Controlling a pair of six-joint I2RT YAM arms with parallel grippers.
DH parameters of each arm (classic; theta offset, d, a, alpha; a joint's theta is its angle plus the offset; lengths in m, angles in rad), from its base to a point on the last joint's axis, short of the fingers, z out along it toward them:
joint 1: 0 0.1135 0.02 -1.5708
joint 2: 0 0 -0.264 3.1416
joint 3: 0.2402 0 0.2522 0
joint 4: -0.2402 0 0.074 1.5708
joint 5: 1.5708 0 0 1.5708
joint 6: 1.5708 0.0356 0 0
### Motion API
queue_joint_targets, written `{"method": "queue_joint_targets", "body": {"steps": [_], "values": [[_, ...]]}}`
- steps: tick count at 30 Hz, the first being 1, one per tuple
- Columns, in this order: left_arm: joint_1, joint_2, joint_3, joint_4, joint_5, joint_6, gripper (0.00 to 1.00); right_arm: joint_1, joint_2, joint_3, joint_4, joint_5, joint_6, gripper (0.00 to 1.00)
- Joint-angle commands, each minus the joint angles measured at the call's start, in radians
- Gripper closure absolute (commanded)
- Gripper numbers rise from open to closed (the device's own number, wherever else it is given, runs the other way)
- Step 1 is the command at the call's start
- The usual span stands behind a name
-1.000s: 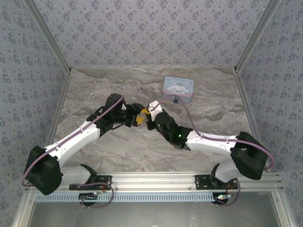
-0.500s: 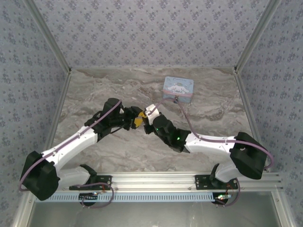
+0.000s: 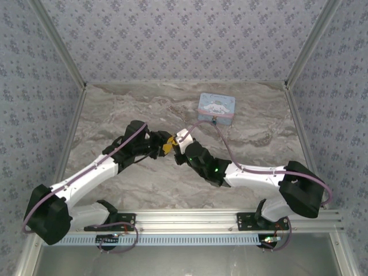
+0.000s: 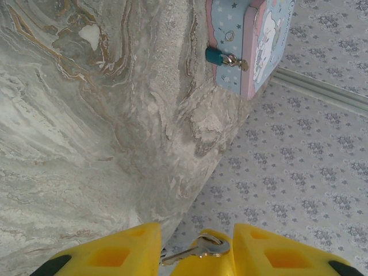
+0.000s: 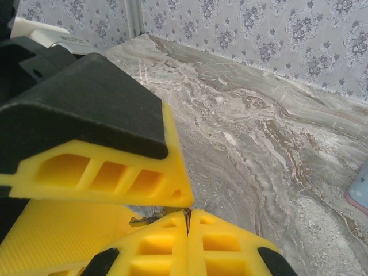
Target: Unlock the padlock with the key
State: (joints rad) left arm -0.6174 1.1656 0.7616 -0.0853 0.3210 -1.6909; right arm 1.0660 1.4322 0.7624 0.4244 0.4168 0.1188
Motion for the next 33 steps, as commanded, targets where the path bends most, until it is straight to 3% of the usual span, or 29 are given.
{"method": "queue_joint_targets", "body": {"steps": [1,20,33], "values": [[-0.004,-0.020,-0.012,-0.157,-0.132,-0.518,0.63,0.007,-0.028,-0.015,0.031,0.037,0.005,1.00],[-0.005,-0.012,-0.014,-0.156,-0.133,-0.519,0.63,0.007,-0.045,-0.034,0.033,0.007,0.005,1.00],[-0.005,-0.011,-0.020,-0.150,-0.132,-0.523,0.79,0.010,-0.042,-0.034,0.033,-0.027,0.013,1.00]]}}
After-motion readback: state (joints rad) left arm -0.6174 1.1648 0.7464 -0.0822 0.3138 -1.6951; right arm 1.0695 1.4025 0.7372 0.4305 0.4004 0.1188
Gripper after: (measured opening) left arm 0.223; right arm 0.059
